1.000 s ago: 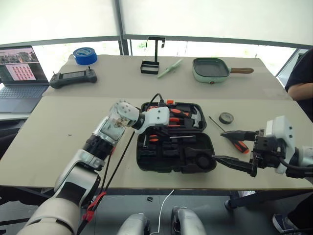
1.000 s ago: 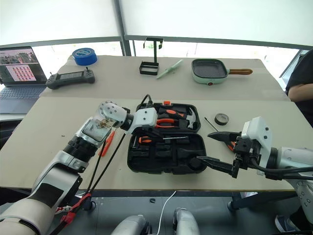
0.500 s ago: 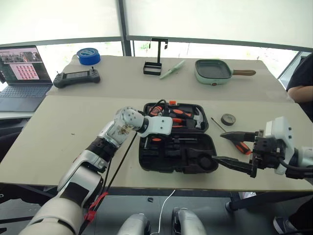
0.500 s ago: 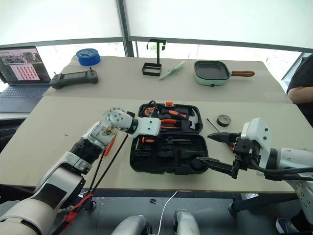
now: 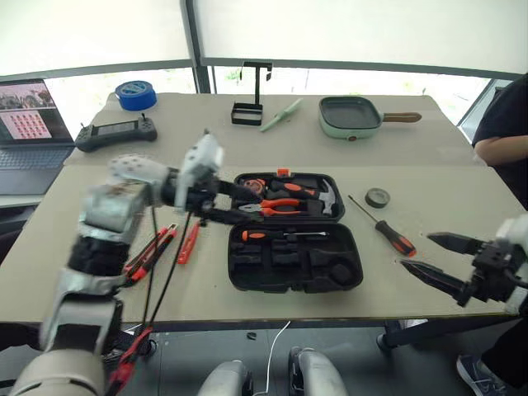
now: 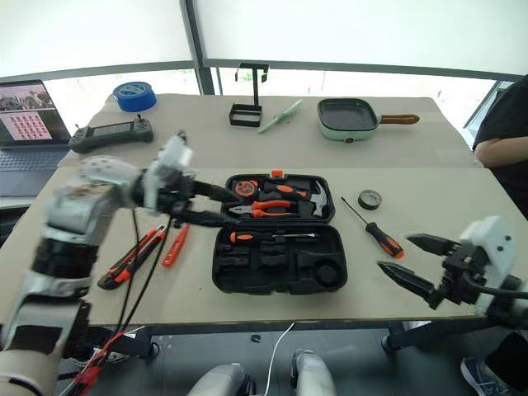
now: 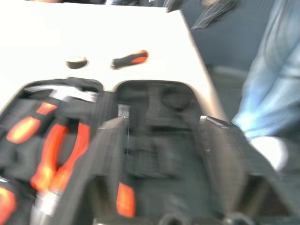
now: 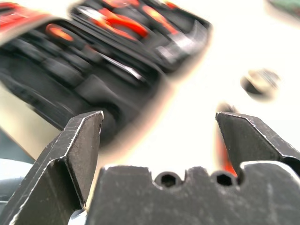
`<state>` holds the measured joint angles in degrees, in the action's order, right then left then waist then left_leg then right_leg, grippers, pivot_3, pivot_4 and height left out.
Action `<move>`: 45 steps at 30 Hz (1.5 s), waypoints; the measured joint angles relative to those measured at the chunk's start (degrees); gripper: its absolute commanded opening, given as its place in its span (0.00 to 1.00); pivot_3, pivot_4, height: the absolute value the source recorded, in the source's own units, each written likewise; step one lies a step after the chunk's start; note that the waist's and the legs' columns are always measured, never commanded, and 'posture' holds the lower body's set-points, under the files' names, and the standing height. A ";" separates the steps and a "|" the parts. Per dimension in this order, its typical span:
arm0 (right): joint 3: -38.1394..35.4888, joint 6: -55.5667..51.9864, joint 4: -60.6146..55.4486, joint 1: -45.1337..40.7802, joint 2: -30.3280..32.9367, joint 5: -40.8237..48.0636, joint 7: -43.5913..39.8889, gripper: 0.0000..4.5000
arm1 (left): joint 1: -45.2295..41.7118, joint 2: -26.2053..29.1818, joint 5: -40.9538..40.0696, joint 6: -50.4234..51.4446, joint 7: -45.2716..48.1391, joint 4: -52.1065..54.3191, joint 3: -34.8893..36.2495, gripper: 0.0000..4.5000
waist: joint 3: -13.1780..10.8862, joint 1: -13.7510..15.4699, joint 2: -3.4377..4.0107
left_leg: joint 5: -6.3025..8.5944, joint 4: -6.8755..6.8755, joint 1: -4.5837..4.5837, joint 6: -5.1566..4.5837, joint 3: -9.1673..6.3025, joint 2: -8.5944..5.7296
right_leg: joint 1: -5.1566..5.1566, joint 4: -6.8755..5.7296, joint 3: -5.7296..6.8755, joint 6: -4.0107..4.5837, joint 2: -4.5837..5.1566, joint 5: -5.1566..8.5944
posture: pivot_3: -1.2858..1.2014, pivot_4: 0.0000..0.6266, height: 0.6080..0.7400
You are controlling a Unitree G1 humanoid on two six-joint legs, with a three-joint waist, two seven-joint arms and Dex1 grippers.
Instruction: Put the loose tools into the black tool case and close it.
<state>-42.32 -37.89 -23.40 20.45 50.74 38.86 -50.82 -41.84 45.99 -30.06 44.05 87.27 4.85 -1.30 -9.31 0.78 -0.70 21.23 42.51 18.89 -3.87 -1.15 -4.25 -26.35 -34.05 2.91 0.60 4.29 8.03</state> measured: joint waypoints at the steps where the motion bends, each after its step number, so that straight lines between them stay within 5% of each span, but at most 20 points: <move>1: -0.45 0.12 1.76 0.56 0.05 -0.70 -0.45 1.00 | 0.50 1.51 -1.53 1.62 0.04 1.26 1.01 0.99 | -0.01 0.09 0.00 | -0.01 -0.08 -0.16 0.02 0.00 -0.01 | 0.16 0.01 -0.03 -0.02 0.00 0.02 | 0.52 0.24 1.00; 12: 18.73 8.22 24.20 -20.56 1.83 -11.66 -3.10 1.00 | 3.68 5.35 -8.55 5.62 -4.73 11.11 3.08 0.99 | -0.01 -0.92 0.00 | -0.22 -0.78 -0.72 0.38 0.42 0.05 | 0.12 -0.13 -0.50 0.29 -0.02 0.17 | 0.52 0.24 1.00; 22: 34.85 15.21 44.31 -39.92 -4.21 -22.10 -3.65 1.00 | 5.26 5.96 -9.60 4.62 -9.23 14.28 2.49 0.99 | -0.02 -1.05 0.01 | -0.22 -0.80 -0.67 0.38 0.38 0.06 | 0.09 -0.08 -0.42 0.33 0.01 0.19 | 0.52 0.24 1.00; 33: 33.85 18.95 46.24 -39.65 -5.16 -23.40 -5.40 0.25 | 5.89 6.49 -10.26 2.97 -10.32 14.21 2.41 1.00 | -0.02 -1.34 0.02 | -0.23 -0.81 -0.68 0.42 0.33 0.07 | 0.10 -0.08 -0.34 0.33 0.01 0.19 | 0.52 0.24 1.00; 40: 29.39 13.19 36.02 -34.99 -0.74 -17.86 -8.38 0.23 | 9.55 7.85 -9.22 2.04 -11.49 12.26 2.36 1.00 | -0.17 -1.61 0.51 | -0.23 -0.81 -0.67 0.42 0.40 0.06 | 0.03 -0.12 -0.42 0.33 -0.01 0.19 | 0.52 0.24 1.00; 45: 29.74 7.76 24.77 -41.13 2.64 -11.63 -14.32 0.23 | 10.69 8.44 -9.13 0.96 -11.28 12.40 2.40 1.00 | -0.19 -1.82 0.55 | -0.26 -0.89 -0.69 0.48 0.37 0.13 | 0.03 -0.11 -0.42 0.35 -0.06 0.18 | 0.52 0.24 1.00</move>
<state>-12.58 -30.13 1.36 -20.68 53.39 27.23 -65.13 -31.15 54.43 -39.19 45.01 75.99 17.24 1.09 -9.51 -1.04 -0.15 20.97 41.62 18.20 -3.39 -0.78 -4.12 -26.33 -34.16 2.49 0.95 4.23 8.21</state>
